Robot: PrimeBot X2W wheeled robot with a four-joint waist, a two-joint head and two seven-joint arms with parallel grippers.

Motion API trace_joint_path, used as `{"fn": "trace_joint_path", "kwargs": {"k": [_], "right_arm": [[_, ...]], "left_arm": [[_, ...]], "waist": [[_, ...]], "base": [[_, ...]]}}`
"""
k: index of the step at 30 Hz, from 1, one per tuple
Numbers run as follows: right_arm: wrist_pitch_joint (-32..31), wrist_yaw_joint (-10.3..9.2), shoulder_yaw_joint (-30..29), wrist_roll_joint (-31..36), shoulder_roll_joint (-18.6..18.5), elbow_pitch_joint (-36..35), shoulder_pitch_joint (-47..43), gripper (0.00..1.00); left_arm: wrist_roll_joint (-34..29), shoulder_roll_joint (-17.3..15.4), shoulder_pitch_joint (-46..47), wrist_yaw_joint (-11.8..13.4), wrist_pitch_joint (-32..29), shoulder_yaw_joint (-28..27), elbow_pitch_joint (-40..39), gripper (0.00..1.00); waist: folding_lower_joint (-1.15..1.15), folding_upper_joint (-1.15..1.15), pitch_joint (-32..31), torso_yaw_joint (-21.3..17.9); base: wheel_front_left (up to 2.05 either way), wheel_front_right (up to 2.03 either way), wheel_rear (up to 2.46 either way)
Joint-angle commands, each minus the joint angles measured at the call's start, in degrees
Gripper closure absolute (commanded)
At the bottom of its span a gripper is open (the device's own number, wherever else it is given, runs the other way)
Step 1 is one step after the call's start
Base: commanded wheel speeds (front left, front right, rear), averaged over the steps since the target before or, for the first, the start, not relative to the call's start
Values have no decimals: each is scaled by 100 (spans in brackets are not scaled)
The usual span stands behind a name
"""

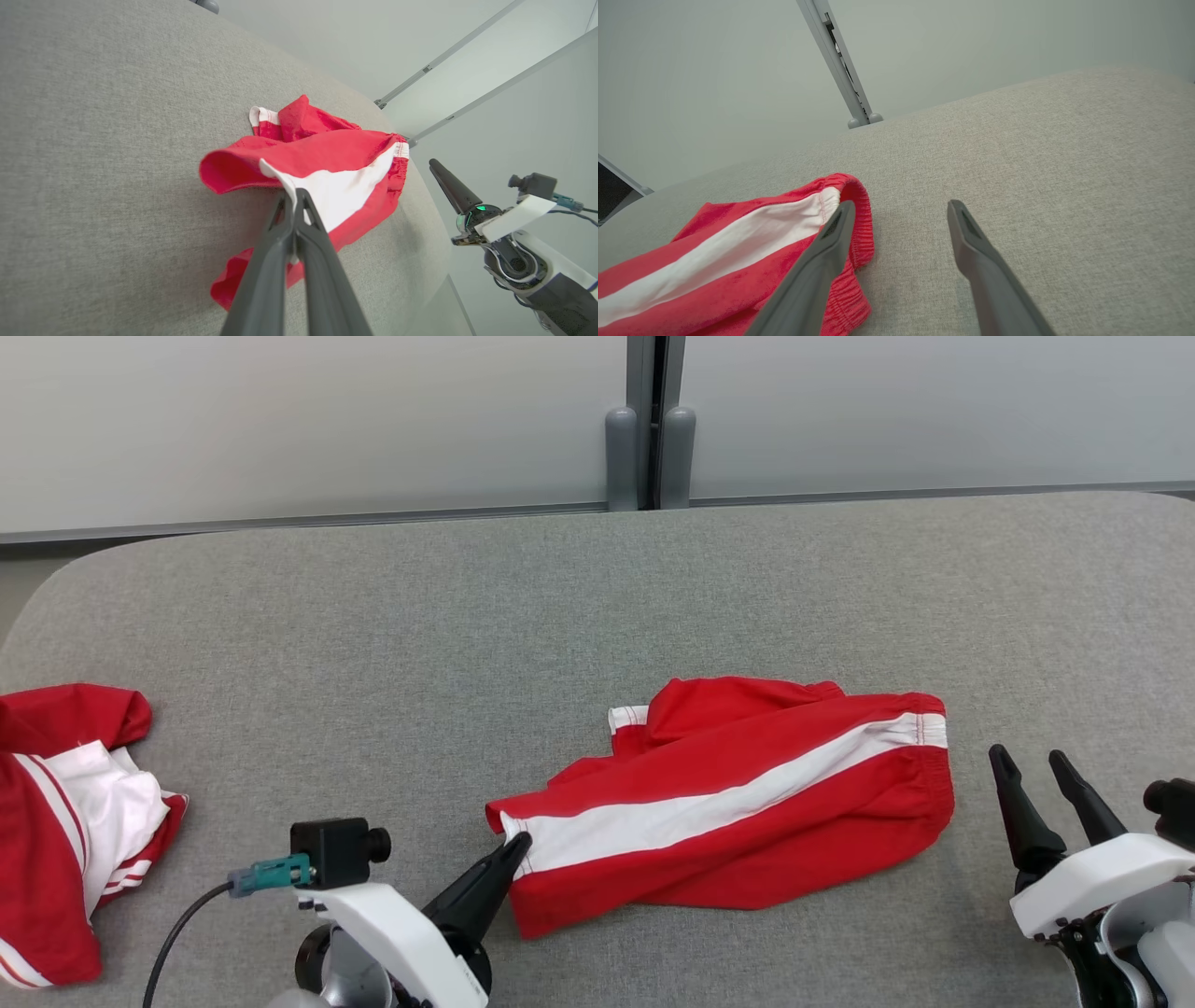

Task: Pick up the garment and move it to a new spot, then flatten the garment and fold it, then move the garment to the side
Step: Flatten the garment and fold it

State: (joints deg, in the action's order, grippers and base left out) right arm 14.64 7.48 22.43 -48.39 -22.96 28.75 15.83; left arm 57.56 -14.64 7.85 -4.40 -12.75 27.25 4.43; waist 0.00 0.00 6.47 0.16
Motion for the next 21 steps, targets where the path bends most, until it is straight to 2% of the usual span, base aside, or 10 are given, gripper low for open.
{"fn": "trace_joint_path", "kwargs": {"k": [1, 2, 5, 6, 7, 16, 19, 21], "right_arm": [[-29, 3, -43, -14, -50, 19, -80, 0], [-39, 3, -62, -20, -54, 36, -112, 0], [-36, 3, -72, 2, -53, 45, -117, 0], [-33, 3, -69, 18, -42, 49, -120, 0], [-39, 3, -62, 35, -24, 51, -120, 0], [40, 3, -124, 239, -4, -207, -136, 0], [64, 3, -260, 480, 43, -426, -154, 0], [64, 3, -413, 688, 69, -655, -153, 0]], "left_arm": [[59, -25, -152, 48, 54, -37, -45, 100], [-21, -64, -251, 105, 143, -62, 18, 100], [67, 42, -307, 50, 207, -45, 162, 100], [58, 34, -289, 35, 239, -47, 228, 40], [40, 43, -269, 15, 269, -31, 292, 0], [-762, -223, -60, -144, 1272, -74, 369, 0], [-1078, -350, -105, -16, 1738, -226, 289, 0], [-1337, -455, -152, 164, 2062, -349, 214, 0]], "waist": [[0, 0, 9, 8], [0, 0, 7, 11], [0, 0, 19, 14], [0, 0, 19, 12], [0, 0, 16, 9], [0, 0, -101, -32], [0, 0, -189, -41], [0, 0, -251, -53]], "base": [[0, 0, 0], [0, 0, 0], [0, 0, 0], [0, 0, 0], [0, 0, 0], [0, 0, 0], [0, 0, 0], [0, 0, 0]]}}
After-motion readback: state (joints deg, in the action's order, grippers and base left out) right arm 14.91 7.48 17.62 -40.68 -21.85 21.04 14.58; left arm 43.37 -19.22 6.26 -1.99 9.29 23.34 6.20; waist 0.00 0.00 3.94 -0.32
